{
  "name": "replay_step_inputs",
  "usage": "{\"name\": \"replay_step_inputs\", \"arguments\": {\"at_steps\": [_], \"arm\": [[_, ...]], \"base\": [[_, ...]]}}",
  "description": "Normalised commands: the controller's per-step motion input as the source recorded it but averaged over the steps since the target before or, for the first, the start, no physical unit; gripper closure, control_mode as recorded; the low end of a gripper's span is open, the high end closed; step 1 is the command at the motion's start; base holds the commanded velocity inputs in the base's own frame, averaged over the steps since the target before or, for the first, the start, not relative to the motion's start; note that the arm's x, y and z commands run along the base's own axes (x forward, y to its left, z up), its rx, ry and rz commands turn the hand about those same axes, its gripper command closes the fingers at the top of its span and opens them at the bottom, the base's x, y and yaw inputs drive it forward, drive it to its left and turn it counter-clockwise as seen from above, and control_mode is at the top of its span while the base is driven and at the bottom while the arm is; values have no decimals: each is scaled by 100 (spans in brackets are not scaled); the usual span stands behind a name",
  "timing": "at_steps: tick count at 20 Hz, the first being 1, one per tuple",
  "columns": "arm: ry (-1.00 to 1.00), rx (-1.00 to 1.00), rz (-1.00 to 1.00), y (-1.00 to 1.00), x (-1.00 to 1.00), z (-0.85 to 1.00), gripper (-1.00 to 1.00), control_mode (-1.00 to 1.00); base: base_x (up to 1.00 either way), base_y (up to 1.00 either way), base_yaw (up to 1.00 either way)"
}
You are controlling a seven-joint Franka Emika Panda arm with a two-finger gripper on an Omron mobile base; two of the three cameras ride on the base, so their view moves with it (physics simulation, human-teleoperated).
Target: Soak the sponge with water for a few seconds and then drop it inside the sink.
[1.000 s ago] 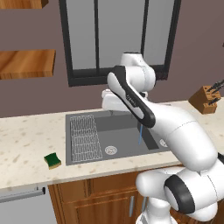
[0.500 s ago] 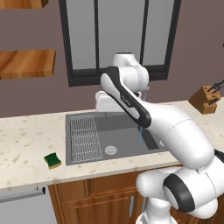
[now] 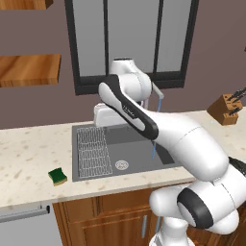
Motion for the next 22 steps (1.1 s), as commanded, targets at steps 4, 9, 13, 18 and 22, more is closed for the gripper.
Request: {"name": "replay_step_inputs", "arguments": {"at_steps": [4,9,13,18,22], "arm": [[0,0,11,43,0,-8,-100,-100],[0,0,6,51,0,-18,-100,-100],[0,0,1,60,0,-27,-100,-100],[0,0,0,57,7,-30,-100,-100],[0,0,0,40,18,-36,-100,-100]], "base": [[0,0,0],[0,0,0],[0,0,0],[0,0,0],[0,0,0]]}}
